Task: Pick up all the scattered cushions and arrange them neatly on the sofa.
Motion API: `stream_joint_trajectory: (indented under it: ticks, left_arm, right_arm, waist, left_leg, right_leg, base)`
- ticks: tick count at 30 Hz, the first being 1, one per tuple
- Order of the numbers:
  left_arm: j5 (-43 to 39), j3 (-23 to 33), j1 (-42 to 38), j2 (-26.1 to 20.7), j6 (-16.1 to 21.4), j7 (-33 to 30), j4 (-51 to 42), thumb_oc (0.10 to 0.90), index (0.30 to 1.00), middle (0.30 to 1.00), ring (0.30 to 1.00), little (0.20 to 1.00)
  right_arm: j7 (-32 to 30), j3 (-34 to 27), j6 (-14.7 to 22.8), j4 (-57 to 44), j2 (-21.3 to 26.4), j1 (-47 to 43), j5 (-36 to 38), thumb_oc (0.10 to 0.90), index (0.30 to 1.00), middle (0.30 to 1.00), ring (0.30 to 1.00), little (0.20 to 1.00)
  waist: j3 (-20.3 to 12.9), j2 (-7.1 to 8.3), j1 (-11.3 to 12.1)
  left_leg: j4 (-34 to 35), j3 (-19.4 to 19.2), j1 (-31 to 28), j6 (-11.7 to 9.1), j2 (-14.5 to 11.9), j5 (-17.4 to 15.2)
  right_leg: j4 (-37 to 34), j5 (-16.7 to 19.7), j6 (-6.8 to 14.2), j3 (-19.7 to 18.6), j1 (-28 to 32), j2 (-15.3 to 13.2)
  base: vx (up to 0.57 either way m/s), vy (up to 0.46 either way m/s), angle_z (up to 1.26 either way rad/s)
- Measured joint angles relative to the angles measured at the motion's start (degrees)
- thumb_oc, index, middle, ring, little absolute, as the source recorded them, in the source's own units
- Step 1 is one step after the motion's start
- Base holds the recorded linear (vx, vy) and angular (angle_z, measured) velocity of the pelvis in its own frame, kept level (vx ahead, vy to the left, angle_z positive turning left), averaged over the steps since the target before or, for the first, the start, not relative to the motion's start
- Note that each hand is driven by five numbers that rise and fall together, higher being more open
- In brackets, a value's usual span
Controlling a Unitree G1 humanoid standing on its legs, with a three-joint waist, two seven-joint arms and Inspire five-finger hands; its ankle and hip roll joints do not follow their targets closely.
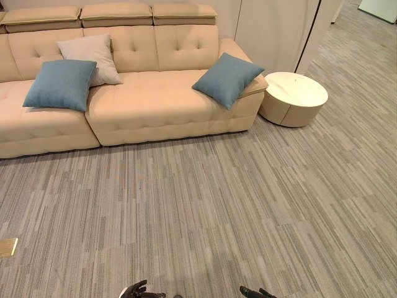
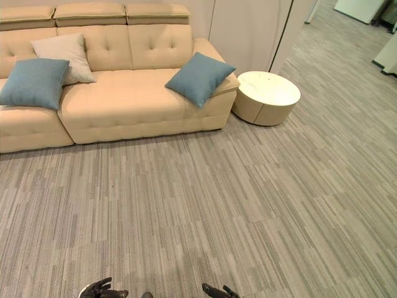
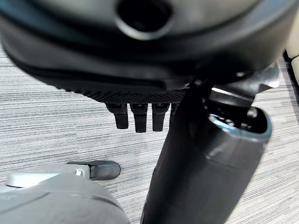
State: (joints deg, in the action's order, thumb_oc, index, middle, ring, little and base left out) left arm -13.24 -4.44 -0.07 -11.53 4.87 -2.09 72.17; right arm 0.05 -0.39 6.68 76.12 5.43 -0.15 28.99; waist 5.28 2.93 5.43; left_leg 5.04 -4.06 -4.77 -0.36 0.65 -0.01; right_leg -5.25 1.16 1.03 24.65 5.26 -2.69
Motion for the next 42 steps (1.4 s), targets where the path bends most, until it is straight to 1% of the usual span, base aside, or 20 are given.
stream_joint_trajectory:
  ticks: [10,13,17,21,23,25,30,32,34,35,36,39,42]
  left_arm:
    - [0.3,-0.1,-0.5,0.1,0.0,-1.0,0.0,0.800,0.900,0.900,0.900,0.900]
    - [0.3,-1.9,-0.5,-0.1,-0.1,-0.9,0.1,0.800,0.900,0.900,0.900,0.900]
    - [1.2,-2.2,-0.6,-0.2,-0.1,-1.0,1.3,0.800,0.900,0.900,0.900,0.900]
    - [2.3,-2.2,-0.6,-0.1,-0.1,-1.1,1.8,0.800,0.900,0.900,0.900,0.900]
    - [2.3,-2.3,-0.6,-0.2,-0.1,-1.1,2.0,0.800,0.900,0.900,0.900,0.900]
    - [2.6,-2.4,-0.6,-0.1,-0.2,-1.1,2.1,0.800,0.900,0.900,0.900,0.900]
    - [2.8,-4.3,-0.7,0.1,-0.2,-1.1,2.0,0.800,0.900,0.900,0.900,0.900]
    - [3.3,-4.6,-0.8,0.8,-0.3,-1.1,2.0,0.800,0.900,0.900,0.900,0.900]
    - [4.4,-6.3,-0.8,0.6,-0.4,-1.1,2.0,0.800,0.900,0.900,0.900,0.900]
    - [4.6,-6.5,-1.1,0.7,-0.4,-1.1,1.9,0.800,0.900,0.900,0.900,0.900]
    - [4.7,-6.8,-1.1,0.7,-0.4,-1.0,1.9,0.800,0.900,0.900,0.900,0.900]
    - [5.0,-6.8,-1.5,1.0,-1.1,-1.1,1.7,0.800,0.900,0.900,0.900,0.900]
    - [5.0,-6.8,-2.4,1.8,-1.5,-1.1,1.6,0.800,0.900,0.900,0.900,0.900]
  right_arm:
    - [0.9,1.0,-1.0,0.0,0.0,-0.2,-1.5,0.800,0.900,0.900,0.900,0.900]
    - [0.9,1.1,-1.2,0.0,-0.1,-0.2,-1.6,0.800,0.900,0.900,0.900,0.900]
    - [1.1,1.1,-1.2,-0.1,-0.1,-0.4,-1.7,0.800,0.900,0.900,0.900,0.900]
    - [1.0,1.0,-1.2,-0.1,0.0,-0.4,-1.7,0.800,0.900,0.900,0.900,0.900]
    - [1.0,1.0,-1.1,-0.1,0.0,-0.6,-1.7,0.800,0.900,0.900,0.900,0.900]
    - [1.0,1.0,-1.1,-0.1,0.0,-0.8,-1.7,0.800,0.900,0.900,0.900,0.900]
    - [1.0,0.9,-1.1,-0.1,0.6,-0.9,-1.7,0.800,0.900,0.900,0.900,0.900]
    - [1.0,1.0,-1.1,-0.1,0.8,-0.9,-1.9,0.800,0.900,0.900,0.900,0.900]
    - [1.0,0.9,-1.1,-0.1,0.8,-1.3,-2.1,0.800,0.900,0.900,0.900,0.900]
    - [1.0,1.0,-1.1,-0.2,1.0,-1.4,-2.2,0.800,0.900,0.900,0.900,0.900]
    - [1.0,0.9,-1.1,-0.2,1.1,-1.4,-2.2,0.800,0.900,0.900,0.900,0.900]
    - [1.1,0.6,-1.1,-0.2,1.3,-1.5,-2.2,0.800,0.900,0.900,0.900,0.900]
    - [1.1,-0.3,-1.3,0.0,1.5,-1.1,-2.3,0.800,0.900,0.900,0.900,0.900]
  waist:
    - [-0.3,0.28,-0.1]
    - [-0.9,0.44,-0.2]
    - [-1.3,0.22,-1.4]
    - [-1.4,0.03,-1.8]
    - [-1.3,-0.16,-2.1]
    - [-1.3,-0.45,-3.1]
    - [-1.6,-1.49,-3.6]
    - [-1.7,-1.94,-4.0]
    - [-1.8,-2.17,-4.8]
    - [-1.8,-2.33,-5.4]
    - [-1.8,-2.42,-5.4]
    - [-2.0,-2.73,-6.8]
    - [-2.3,-2.78,-7.0]
  left_leg:
    - [0.0,-0.1,0.2,0.0,0.0,0.0]
    - [0.0,-0.2,0.4,0.0,0.0,0.0]
    - [0.0,-0.3,0.6,0.0,0.0,0.0]
    - [0.0,-1.6,0.4,0.0,-0.2,0.0]
    - [0.0,-1.8,0.3,0.0,-0.2,0.0]
    - [0.0,-1.9,0.3,0.0,-0.3,0.0]
    - [0.0,-2.3,0.1,0.0,-0.6,0.0]
    - [0.0,-3.1,0.0,0.0,-0.8,-0.1]
    - [0.1,-3.9,0.1,0.0,-1.0,-0.1]
    - [0.0,-4.4,0.0,0.0,-1.2,-0.1]
    - [0.0,-4.9,-0.1,-0.1,-1.4,-0.2]
    - [0.0,-5.5,-0.4,-0.5,-2.0,-0.5]
    - [-0.2,-6.6,-0.9,-1.3,-2.8,-0.9]
  right_leg:
    - [0.0,0.0,0.0,-0.1,-0.2,0.0]
    - [0.0,0.0,0.0,-0.1,-0.8,0.0]
    - [0.0,0.0,0.0,-0.2,-1.0,0.0]
    - [0.0,0.0,0.0,-1.3,-1.3,0.1]
    - [0.0,0.1,-0.1,-1.4,-1.3,0.1]
    - [0.0,0.1,-0.1,-1.5,-1.3,0.2]
    - [0.0,0.1,-0.1,-1.8,-1.3,0.5]
    - [0.0,0.0,-0.2,-2.7,-1.5,0.7]
    - [-0.2,0.0,-0.6,-3.3,-1.9,0.9]
    - [-0.1,0.1,-0.7,-3.8,-2.0,1.1]
    - [-0.2,0.1,-0.8,-4.4,-2.1,1.3]
    - [-0.4,-0.1,-1.2,-4.9,-2.0,1.9]
    - [-0.4,-0.4,-2.1,-6.3,-1.9,2.8]
  base:
    - [0.01,-0.006,0.00]
    - [0.03,-0.026,0.00]
    - [0.04,-0.047,-0.01]
    - [0.04,-0.041,-0.13]
    - [0.06,-0.072,-0.07]
    - [0.08,-0.092,-0.03]
    - [0.07,-0.097,-0.04]
    - [0.12,-0.180,-0.16]
    - [0.13,-0.182,-0.22]
    - [0.13,-0.158,-0.25]
    - [0.09,-0.109,-0.25]
    - [0.13,-0.189,-0.13]
    - [0.18,-0.321,-0.20]
